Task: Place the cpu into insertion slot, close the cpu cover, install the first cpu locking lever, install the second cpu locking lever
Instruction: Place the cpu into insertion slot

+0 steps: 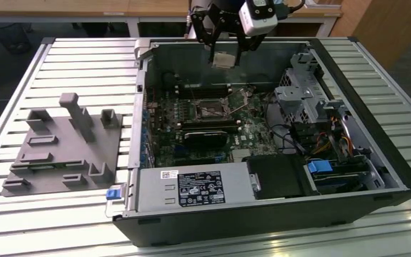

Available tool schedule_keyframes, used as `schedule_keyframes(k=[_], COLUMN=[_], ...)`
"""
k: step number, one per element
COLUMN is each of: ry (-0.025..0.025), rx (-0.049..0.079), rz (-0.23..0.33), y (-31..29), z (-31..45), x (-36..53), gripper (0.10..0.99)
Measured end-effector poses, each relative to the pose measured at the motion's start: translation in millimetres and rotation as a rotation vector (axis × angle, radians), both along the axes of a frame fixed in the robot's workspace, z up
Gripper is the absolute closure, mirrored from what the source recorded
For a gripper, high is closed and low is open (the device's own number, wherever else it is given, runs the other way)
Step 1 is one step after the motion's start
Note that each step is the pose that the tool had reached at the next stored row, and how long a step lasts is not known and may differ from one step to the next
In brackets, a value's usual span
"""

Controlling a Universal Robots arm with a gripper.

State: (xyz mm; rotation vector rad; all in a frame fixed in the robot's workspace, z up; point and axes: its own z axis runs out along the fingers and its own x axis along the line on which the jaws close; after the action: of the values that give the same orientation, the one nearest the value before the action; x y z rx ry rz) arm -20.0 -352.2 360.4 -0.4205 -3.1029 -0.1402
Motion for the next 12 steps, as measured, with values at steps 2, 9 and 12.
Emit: schedule_keyframes(k=[2,9,12], ry=[0.0,0.0,0.0], rx=[0.0,0.0,0.0], rz=[-0.006,-0.026,-0.034], y=[0.0,0.0,0.0], z=[0.0,0.0,0.0], x=[0.0,0.0,0.0], gripper=[0.545,0.545,0.545])
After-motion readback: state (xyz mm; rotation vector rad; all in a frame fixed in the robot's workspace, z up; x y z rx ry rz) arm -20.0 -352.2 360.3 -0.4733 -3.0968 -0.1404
